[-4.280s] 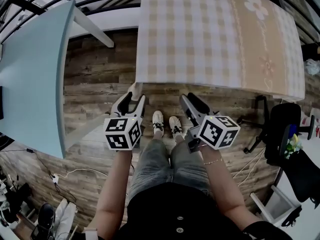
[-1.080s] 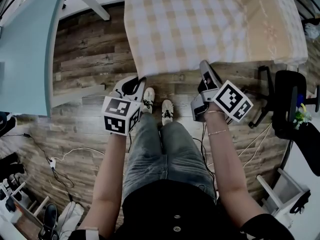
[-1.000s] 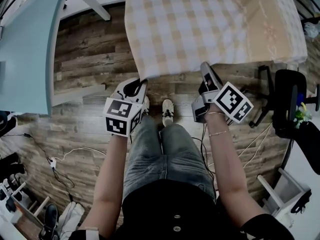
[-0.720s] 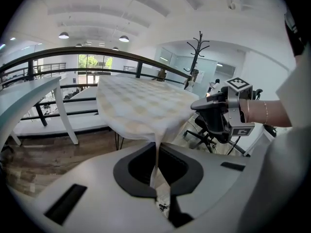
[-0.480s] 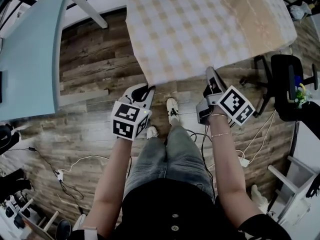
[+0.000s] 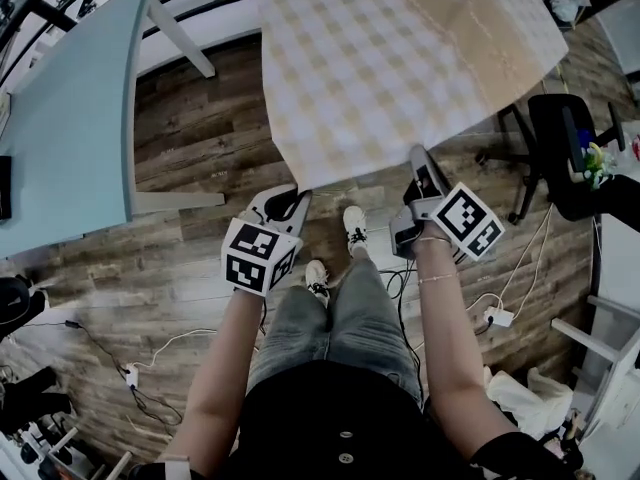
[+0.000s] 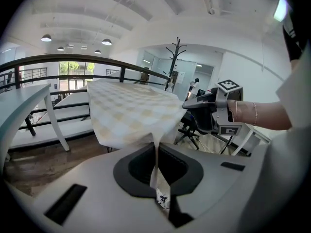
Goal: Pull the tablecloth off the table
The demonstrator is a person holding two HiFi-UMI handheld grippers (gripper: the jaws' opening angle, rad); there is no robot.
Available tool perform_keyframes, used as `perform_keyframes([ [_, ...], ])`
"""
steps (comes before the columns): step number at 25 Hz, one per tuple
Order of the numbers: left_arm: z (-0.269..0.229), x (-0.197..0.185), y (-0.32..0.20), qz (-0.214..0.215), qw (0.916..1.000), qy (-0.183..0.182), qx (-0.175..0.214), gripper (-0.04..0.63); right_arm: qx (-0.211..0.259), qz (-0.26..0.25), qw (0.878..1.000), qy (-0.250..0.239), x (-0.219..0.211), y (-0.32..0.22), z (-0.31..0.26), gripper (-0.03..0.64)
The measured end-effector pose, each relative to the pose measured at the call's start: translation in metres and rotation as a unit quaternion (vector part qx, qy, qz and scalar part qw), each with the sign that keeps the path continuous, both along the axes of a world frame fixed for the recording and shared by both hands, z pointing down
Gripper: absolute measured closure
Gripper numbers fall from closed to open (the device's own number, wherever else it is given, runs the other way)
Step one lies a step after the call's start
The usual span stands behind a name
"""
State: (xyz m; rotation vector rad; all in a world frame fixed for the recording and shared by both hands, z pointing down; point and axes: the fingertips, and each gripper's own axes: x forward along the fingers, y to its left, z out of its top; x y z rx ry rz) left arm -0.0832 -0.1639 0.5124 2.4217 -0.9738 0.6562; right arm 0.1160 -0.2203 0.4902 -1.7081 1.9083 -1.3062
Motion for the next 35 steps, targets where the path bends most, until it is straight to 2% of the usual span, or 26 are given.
perform_keyframes([
  [4,-0.016,-0.012,0.005,0.006,1.0000,0.006,-0.001,0.578,0.003,0.005,1.000,0.000,-0.011,0.011,-0.017,0.589],
  [8,-0.012,-0.039,0.043,0.013,0.9995,0.020,0.019,0.578,0.021,-0.011,0.999,0.023,-0.037,0.052,-0.013,0.589],
  [12,-0.034,-0.030,0.058,0.022,0.9989,0.024,0.036,0.578,0.036,-0.009,0.999,0.020,-0.029,0.068,-0.034,0.589],
  [15,-0.047,-0.030,0.060,0.019,0.9989,0.025,0.034,0.578,0.040,-0.019,0.999,0.018,-0.029,0.074,-0.049,0.589],
  [22,-0.037,-0.034,0.103,-0.014,0.9983,0.044,0.035,0.578,0.043,-0.044,0.997,0.036,-0.037,0.125,-0.040,0.589],
  [30,-0.054,-0.030,0.126,-0.069,0.9952,0.056,0.042,0.578,0.038,-0.091,0.995,0.025,-0.040,0.158,-0.048,0.589],
  [35,-0.059,-0.030,0.147,-0.083,0.9936,0.061,0.045,0.578,0.034,-0.104,0.994,0.015,-0.045,0.185,-0.049,0.589],
])
